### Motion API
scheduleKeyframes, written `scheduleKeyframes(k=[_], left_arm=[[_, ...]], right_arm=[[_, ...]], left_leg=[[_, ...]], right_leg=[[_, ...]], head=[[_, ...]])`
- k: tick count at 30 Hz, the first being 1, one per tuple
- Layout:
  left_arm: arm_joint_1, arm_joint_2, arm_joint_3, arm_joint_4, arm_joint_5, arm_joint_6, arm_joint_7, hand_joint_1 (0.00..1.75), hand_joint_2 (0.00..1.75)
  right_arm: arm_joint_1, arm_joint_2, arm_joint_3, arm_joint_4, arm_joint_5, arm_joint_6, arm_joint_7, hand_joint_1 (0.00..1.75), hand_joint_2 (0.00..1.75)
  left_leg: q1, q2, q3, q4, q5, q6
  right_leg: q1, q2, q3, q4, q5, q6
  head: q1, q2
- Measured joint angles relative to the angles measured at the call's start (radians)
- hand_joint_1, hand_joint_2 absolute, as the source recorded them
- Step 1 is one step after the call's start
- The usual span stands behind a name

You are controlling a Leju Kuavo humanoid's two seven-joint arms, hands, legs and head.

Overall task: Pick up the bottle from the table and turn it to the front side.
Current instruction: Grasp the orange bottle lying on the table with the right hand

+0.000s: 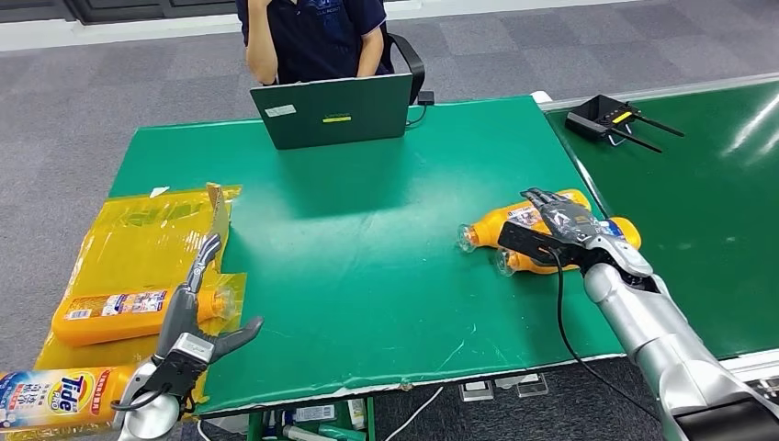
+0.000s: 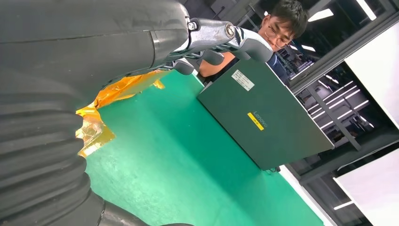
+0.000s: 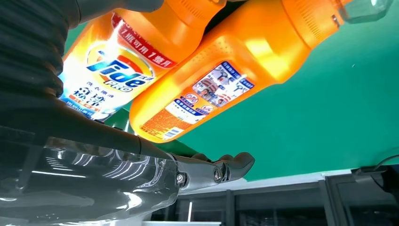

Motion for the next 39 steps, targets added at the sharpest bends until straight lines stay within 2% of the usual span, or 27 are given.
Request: scheduleKeyframes(k=[6, 20, 25, 39], left_arm=[[-0.007, 0.000, 0.000, 0.008, 0.000, 0.000, 0.000, 0.00, 1.75], [0.004, -0.002, 0.003, 0.001, -0.017, -0.008, 0.000, 0.00, 1.75], [0.010, -0.009, 0.013, -0.012, -0.031, -0.021, 0.000, 0.00, 1.75], [0.022, -0.025, 0.029, -0.030, -0.042, -0.037, 0.000, 0.00, 1.75]], right_arm=[[-0.003, 0.007, 0.006, 0.011, -0.010, -0.005, 0.010, 0.00, 1.75], [-0.022, 0.009, 0.045, 0.060, 0.010, 0.062, 0.107, 0.00, 1.75], [-0.021, 0.012, 0.074, 0.082, 0.038, 0.040, 0.137, 0.00, 1.75], [0.009, 0.026, 0.094, 0.120, 0.033, 0.009, 0.142, 0.00, 1.75]], left_leg=[[0.000, 0.000, 0.000, 0.000, 0.000, 0.000], [0.000, 0.000, 0.000, 0.000, 0.000, 0.000], [0.000, 0.000, 0.000, 0.000, 0.000, 0.000], [0.000, 0.000, 0.000, 0.000, 0.000, 0.000]], right_leg=[[0.000, 0.000, 0.000, 0.000, 0.000, 0.000], [0.000, 0.000, 0.000, 0.000, 0.000, 0.000], [0.000, -0.001, 0.000, 0.000, 0.000, 0.000], [0.000, 0.000, 0.000, 0.000, 0.000, 0.000]], head=[[0.000, 0.000], [0.000, 0.000], [0.000, 0.000], [0.000, 0.000]])
